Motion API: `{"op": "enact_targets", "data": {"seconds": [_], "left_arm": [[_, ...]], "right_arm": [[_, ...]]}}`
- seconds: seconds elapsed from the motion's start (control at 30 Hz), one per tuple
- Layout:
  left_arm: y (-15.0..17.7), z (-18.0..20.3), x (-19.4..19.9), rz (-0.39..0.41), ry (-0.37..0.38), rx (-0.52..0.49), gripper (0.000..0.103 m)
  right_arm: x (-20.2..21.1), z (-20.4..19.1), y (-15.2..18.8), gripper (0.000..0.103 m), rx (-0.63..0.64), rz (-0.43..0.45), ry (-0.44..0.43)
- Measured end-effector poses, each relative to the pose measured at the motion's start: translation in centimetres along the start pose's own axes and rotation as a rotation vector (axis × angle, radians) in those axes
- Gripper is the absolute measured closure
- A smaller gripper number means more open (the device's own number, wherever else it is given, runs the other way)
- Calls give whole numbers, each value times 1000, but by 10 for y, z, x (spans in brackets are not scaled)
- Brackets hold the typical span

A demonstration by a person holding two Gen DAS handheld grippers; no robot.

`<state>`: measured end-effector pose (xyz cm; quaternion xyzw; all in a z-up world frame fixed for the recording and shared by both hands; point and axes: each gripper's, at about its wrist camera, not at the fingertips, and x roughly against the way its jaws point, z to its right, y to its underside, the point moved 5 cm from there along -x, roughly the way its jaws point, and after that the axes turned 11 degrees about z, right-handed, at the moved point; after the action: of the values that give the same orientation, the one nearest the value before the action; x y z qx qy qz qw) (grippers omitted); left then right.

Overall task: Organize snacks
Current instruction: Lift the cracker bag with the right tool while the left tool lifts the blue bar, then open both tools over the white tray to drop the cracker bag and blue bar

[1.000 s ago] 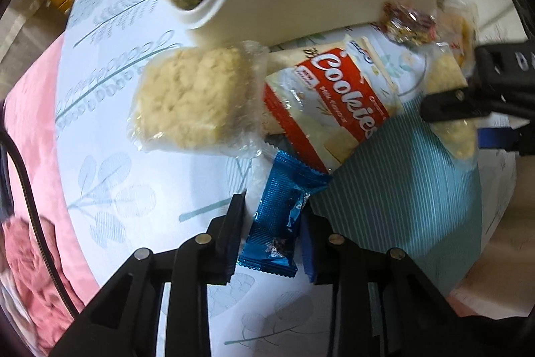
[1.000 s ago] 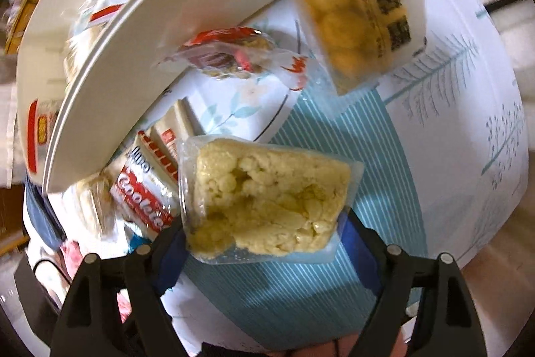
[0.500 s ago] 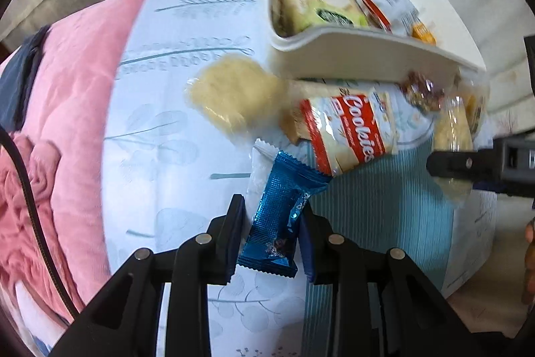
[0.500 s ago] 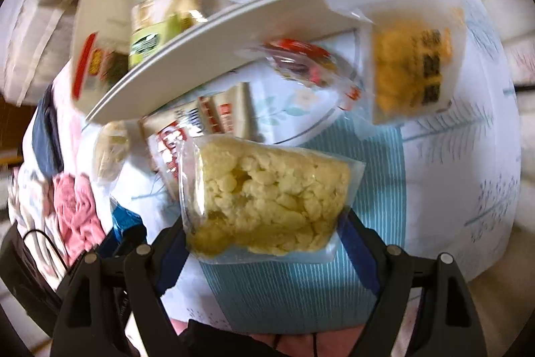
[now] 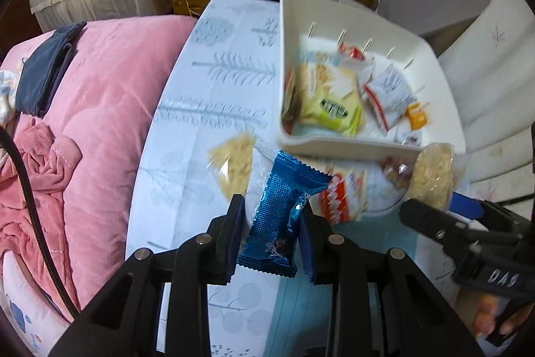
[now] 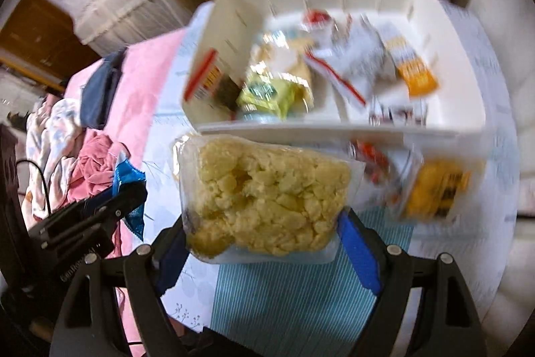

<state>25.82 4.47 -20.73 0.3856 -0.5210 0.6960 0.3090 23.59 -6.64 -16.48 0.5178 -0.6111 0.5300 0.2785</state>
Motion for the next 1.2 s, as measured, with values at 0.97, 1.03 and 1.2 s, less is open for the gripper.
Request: {"op": "enact_targets", "data": {"seconds": [0.97, 1.03, 1.2], "left_arm": [[-114, 92, -70, 57, 135, -20, 74], [-111, 94, -74, 46, 130, -22, 74], [-107, 92, -72, 33, 108, -19, 39]], "right_arm": [[9, 97, -113, 18, -75, 354, -35], [5, 101, -111, 17, -81, 336, -22], [1, 112, -106, 13, -129, 284, -2]]}}
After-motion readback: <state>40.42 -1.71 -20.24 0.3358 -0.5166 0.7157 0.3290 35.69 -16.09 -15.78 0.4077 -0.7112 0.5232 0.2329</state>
